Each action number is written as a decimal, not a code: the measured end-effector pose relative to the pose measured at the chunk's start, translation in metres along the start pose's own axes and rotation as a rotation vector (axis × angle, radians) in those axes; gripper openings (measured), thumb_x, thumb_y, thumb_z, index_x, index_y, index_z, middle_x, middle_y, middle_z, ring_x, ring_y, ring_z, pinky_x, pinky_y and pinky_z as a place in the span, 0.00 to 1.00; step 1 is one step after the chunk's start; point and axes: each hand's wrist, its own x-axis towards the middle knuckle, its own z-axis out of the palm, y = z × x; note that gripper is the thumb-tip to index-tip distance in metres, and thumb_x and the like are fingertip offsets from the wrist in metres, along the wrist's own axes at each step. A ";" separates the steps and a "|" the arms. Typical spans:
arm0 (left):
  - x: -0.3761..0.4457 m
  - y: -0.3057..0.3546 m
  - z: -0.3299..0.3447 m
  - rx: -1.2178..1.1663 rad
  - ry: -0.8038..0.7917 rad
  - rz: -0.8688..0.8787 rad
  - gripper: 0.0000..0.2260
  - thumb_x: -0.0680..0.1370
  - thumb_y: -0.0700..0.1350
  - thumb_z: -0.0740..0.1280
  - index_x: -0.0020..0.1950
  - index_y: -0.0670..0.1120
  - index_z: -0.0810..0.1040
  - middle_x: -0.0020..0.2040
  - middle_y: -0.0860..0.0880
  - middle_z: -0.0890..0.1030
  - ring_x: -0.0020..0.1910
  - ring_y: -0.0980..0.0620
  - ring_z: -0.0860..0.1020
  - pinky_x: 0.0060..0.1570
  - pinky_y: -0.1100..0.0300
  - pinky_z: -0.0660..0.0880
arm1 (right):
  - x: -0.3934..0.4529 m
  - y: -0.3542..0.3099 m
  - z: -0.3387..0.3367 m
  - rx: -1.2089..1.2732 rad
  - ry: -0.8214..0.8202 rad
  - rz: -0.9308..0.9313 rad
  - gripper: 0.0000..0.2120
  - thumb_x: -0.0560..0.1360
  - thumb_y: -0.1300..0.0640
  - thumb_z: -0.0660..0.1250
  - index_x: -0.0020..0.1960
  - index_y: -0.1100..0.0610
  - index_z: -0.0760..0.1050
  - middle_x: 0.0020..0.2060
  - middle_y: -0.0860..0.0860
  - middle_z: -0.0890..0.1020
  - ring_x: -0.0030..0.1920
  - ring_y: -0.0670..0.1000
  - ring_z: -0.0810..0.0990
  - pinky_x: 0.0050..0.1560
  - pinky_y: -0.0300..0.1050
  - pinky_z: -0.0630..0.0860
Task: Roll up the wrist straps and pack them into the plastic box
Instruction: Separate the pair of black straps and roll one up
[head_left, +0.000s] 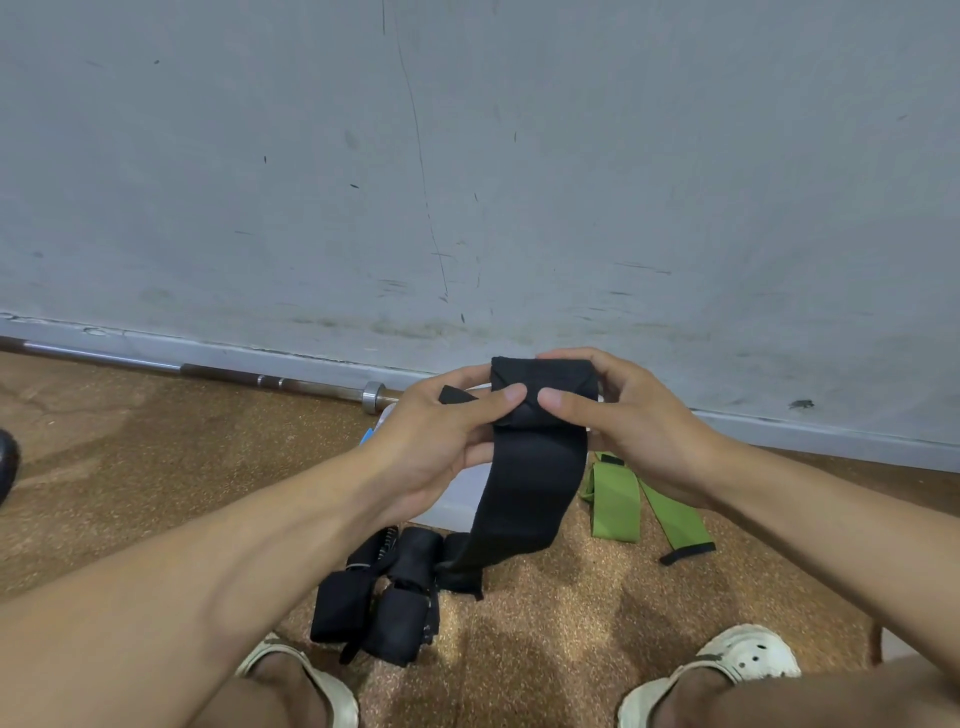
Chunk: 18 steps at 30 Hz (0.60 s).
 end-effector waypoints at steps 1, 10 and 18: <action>0.000 0.000 0.000 -0.003 -0.003 0.007 0.17 0.79 0.39 0.70 0.68 0.39 0.78 0.59 0.39 0.84 0.59 0.41 0.84 0.56 0.54 0.82 | 0.000 0.000 0.000 0.019 0.006 -0.009 0.25 0.67 0.52 0.77 0.63 0.53 0.79 0.58 0.54 0.85 0.58 0.55 0.85 0.56 0.53 0.83; 0.001 0.001 0.003 -0.037 -0.017 0.018 0.14 0.78 0.33 0.69 0.64 0.36 0.80 0.58 0.40 0.85 0.59 0.45 0.84 0.55 0.59 0.82 | 0.000 -0.002 0.001 0.014 0.109 -0.143 0.24 0.64 0.56 0.80 0.60 0.54 0.81 0.58 0.53 0.84 0.56 0.55 0.86 0.51 0.53 0.85; 0.000 0.003 0.004 -0.178 -0.032 -0.150 0.12 0.82 0.37 0.65 0.65 0.37 0.80 0.61 0.41 0.84 0.60 0.44 0.83 0.60 0.54 0.80 | 0.000 0.000 0.005 -0.007 0.162 -0.236 0.23 0.68 0.69 0.79 0.58 0.52 0.81 0.55 0.50 0.85 0.54 0.55 0.86 0.53 0.50 0.84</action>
